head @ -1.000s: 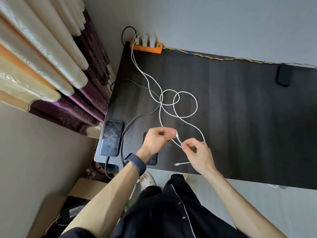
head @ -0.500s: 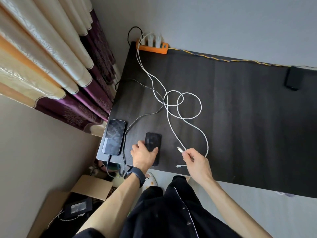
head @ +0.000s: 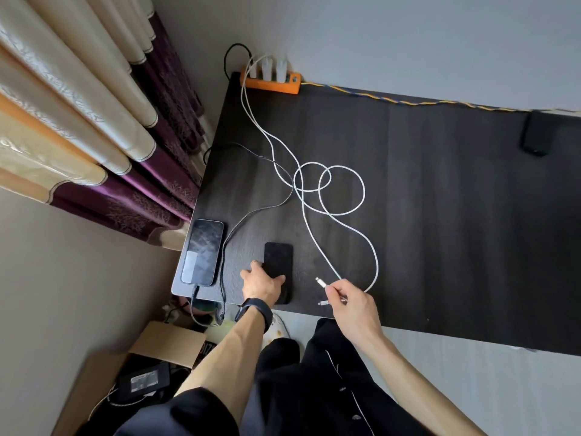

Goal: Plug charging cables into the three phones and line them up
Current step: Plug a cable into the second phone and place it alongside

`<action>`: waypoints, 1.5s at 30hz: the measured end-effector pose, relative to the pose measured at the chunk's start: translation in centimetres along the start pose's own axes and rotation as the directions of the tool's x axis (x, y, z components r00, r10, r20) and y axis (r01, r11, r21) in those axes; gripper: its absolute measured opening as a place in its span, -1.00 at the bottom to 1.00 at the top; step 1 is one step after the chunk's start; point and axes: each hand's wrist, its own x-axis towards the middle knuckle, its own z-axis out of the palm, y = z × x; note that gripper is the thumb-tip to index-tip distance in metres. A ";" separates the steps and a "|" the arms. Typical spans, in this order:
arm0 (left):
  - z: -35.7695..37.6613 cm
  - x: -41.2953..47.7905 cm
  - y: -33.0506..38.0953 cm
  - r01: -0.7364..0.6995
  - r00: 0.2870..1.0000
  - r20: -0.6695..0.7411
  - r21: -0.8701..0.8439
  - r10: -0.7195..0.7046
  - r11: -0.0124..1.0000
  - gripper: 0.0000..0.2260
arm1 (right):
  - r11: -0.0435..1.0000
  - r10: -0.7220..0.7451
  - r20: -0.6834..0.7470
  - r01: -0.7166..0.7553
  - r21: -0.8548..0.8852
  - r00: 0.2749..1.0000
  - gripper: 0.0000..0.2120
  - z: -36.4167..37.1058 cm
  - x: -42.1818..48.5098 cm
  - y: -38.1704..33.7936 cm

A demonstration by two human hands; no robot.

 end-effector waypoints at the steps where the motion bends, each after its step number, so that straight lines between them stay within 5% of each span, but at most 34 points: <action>1: -0.4 0.3 -0.2 -0.022 1.000 0.014 -0.025 0.022 0.999 -0.53 | 1.000 0.007 -0.002 -0.007 -0.001 1.000 -0.83 -0.1 0.0 0.1; 6: -2.7 0.4 -0.1 0.083 0.989 0.147 -0.358 -0.032 0.930 -0.68 | 1.000 0.015 -0.038 -0.015 0.000 0.999 -0.82 -0.5 -0.3 -0.3; 10: -4.9 -1.6 0.7 0.258 0.942 0.335 -0.733 0.003 0.629 -0.69 | 0.987 0.031 -0.039 -0.025 0.156 0.999 -0.84 -1.3 -1.2 -2.0; 15: -6.2 -3.5 1.9 0.398 0.885 0.456 -0.845 0.092 0.357 -0.67 | 0.965 0.003 -0.032 0.005 0.264 0.999 -0.85 -1.3 -2.2 -4.0; 18: -6.0 -4.2 2.6 0.471 0.847 0.517 -0.838 0.126 0.277 -0.73 | 0.965 -0.060 -0.042 0.069 0.254 0.997 -0.85 -1.0 -2.8 -4.9; 26: -5.9 -5.4 4.2 0.496 0.810 0.555 -0.820 0.189 0.285 -0.85 | 0.958 -0.122 -0.122 0.149 0.244 0.985 -0.80 -0.8 -2.5 -5.7; 34: -5.8 -6.2 4.4 0.395 0.866 0.462 -0.866 0.190 0.307 -0.71 | 0.985 -0.085 -0.163 0.108 0.136 0.983 -0.76 -0.4 -2.6 -5.4; 45: -5.3 -7.1 4.0 0.158 0.929 0.268 -0.911 0.256 0.381 -0.48 | 0.980 0.040 -0.099 -0.020 0.196 0.994 -0.81 -0.2 -2.4 -5.8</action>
